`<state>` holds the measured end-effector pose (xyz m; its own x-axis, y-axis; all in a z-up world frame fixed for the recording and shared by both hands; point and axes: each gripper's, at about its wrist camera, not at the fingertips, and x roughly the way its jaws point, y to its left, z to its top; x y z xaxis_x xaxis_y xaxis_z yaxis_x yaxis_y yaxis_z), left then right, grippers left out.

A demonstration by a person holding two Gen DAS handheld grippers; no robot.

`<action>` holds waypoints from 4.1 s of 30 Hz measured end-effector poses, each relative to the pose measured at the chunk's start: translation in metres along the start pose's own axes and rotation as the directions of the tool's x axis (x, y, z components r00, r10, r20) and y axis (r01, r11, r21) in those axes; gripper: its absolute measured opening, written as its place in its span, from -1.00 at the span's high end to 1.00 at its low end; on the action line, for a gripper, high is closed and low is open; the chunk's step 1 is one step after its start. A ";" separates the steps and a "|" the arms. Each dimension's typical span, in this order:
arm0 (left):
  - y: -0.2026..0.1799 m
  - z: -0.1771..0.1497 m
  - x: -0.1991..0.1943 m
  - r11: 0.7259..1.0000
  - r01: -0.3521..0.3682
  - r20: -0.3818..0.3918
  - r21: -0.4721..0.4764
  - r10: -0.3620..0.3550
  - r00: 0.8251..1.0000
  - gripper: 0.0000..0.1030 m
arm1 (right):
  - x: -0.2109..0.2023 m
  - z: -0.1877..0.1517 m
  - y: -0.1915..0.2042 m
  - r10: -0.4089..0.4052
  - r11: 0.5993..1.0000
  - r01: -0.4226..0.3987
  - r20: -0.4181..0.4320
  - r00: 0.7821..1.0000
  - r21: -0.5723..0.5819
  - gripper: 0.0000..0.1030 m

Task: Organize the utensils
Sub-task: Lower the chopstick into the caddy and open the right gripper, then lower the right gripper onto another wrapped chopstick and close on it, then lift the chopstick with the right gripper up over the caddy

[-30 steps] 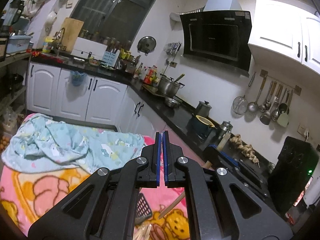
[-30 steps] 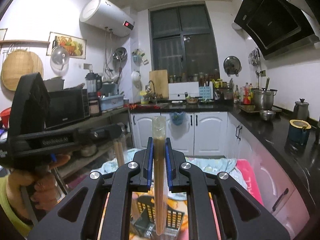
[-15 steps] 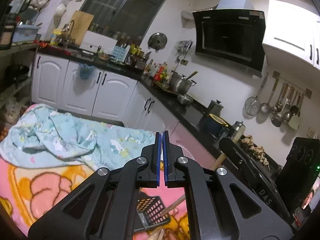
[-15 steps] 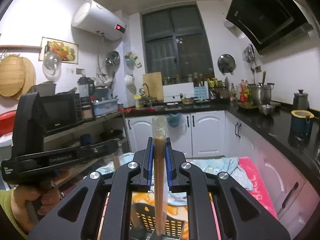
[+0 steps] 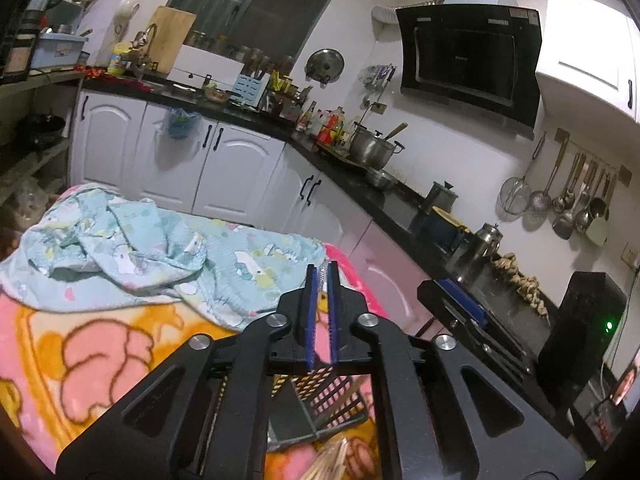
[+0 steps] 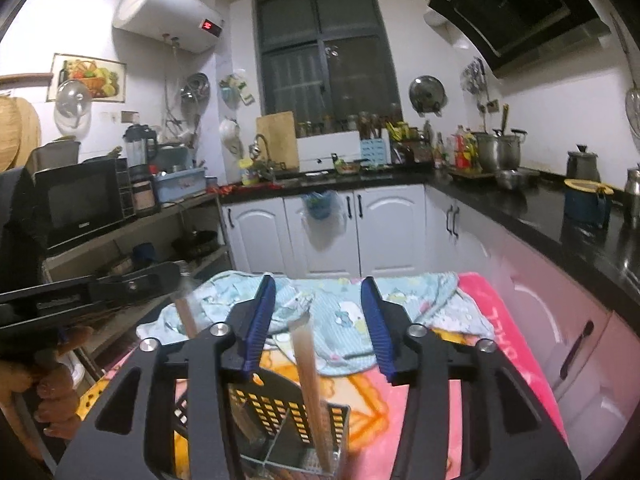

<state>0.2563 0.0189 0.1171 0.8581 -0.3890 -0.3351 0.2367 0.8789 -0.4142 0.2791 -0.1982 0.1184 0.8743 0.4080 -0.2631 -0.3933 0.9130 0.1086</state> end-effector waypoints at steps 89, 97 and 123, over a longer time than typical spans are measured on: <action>0.136 -0.194 -0.044 0.928 -0.281 -0.432 -0.243 0.156 0.888 0.23 | 0.012 -0.202 -0.016 0.029 0.967 0.132 -0.608 0.793 0.217 0.32; 0.151 -0.185 -0.022 0.902 -0.314 -0.444 -0.295 0.162 0.881 0.24 | 0.010 -0.204 -0.028 0.071 0.952 0.128 -0.605 0.793 0.279 0.49; 0.170 -0.161 -0.028 0.906 -0.326 -0.419 -0.269 0.195 0.887 0.90 | -0.024 -0.167 -0.040 0.146 0.946 0.044 -0.540 0.829 0.322 0.80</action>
<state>0.1988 0.1348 -0.0805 0.6158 -0.2897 -0.7327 -0.1883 0.8488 -0.4940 0.2260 -0.2462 -0.0398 0.5138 0.4664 -0.7201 -0.2418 0.8840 0.4000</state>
